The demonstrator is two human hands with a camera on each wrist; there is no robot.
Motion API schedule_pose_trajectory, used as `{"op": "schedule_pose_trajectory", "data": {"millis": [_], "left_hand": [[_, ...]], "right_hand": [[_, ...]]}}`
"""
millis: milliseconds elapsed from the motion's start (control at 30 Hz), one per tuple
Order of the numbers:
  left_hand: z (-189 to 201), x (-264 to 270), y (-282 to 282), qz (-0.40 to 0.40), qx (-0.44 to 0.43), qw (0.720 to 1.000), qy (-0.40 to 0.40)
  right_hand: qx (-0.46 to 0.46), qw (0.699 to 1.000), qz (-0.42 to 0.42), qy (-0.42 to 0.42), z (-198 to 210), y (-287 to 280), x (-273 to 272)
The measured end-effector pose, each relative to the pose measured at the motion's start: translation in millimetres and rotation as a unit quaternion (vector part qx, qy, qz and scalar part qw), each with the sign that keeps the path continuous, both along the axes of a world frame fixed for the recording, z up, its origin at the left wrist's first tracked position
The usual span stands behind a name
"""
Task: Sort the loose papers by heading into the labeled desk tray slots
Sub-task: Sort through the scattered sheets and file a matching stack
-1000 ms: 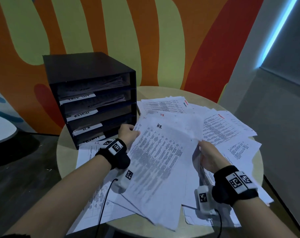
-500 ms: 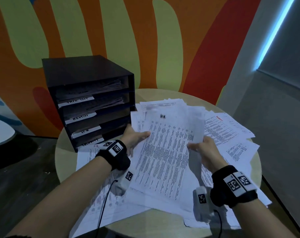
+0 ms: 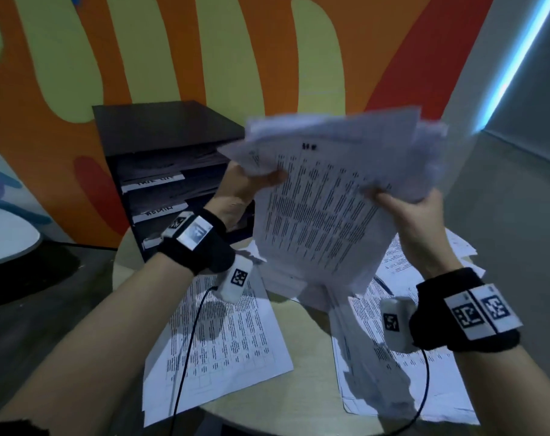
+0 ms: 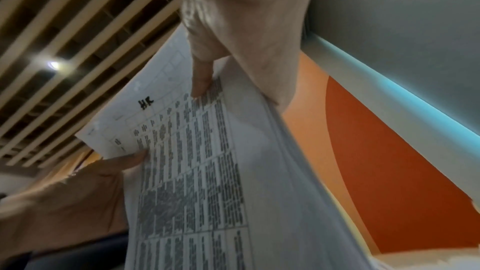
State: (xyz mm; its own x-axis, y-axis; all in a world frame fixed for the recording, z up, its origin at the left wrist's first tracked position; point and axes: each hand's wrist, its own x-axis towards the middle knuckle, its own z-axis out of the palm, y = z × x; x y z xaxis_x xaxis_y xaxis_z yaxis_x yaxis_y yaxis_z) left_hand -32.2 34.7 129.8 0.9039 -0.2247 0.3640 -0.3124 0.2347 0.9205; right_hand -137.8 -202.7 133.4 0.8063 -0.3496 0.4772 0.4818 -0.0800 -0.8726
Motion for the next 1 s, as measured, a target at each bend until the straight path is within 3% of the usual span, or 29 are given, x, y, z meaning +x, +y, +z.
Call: {"op": "schedule_pose_trajectory", "data": {"millis": [100, 200, 400, 500, 633, 767, 833, 900, 1000], "left_hand": [[-28.9, -6.9, -3.2, -0.001, 0.044, 0.998, 0.035], [-42.7, -15.6, -6.9, 0.017, 0.083, 0.996, 0.01], [-23.5, -16.1, 7.6, -0.001, 0.14, 0.99, 0.004], [-27.2, -11.2, 42.5, 0.073, 0.201, 0.975, 0.06], [-63.5, -10.0, 116.2, 0.191, 0.349, 0.908, 0.128], [-99.9, -23.6, 163.0, 0.165, 0.512, 0.817, 0.208], [-114.8, -25.0, 170.5, 0.191, 0.553, 0.774, 0.243], [-129.6, -19.1, 175.4, 0.226, 0.563, 0.76, 0.235], [-120.4, -36.4, 161.5, 0.201, 0.592, 0.741, 0.244]], "right_hand": [[-0.017, 0.997, 0.022, 0.071, -25.9, 7.9, 1.7], [-0.059, 0.988, 0.034, 0.136, -45.2, 10.0, 3.9], [-0.022, 0.991, -0.019, 0.127, -43.4, -0.9, 13.3], [0.024, 0.99, -0.031, 0.134, -39.4, -13.1, 19.3], [0.083, 0.98, -0.021, 0.18, -46.7, -22.8, 23.4], [0.129, 0.965, -0.011, 0.226, -59.4, -15.8, 22.2], [0.129, 0.961, -0.01, 0.246, -62.7, -8.2, 21.6], [0.125, 0.958, -0.005, 0.257, -65.2, -1.7, 21.9], [0.117, 0.957, -0.007, 0.266, -66.6, 3.6, 21.3]]}}
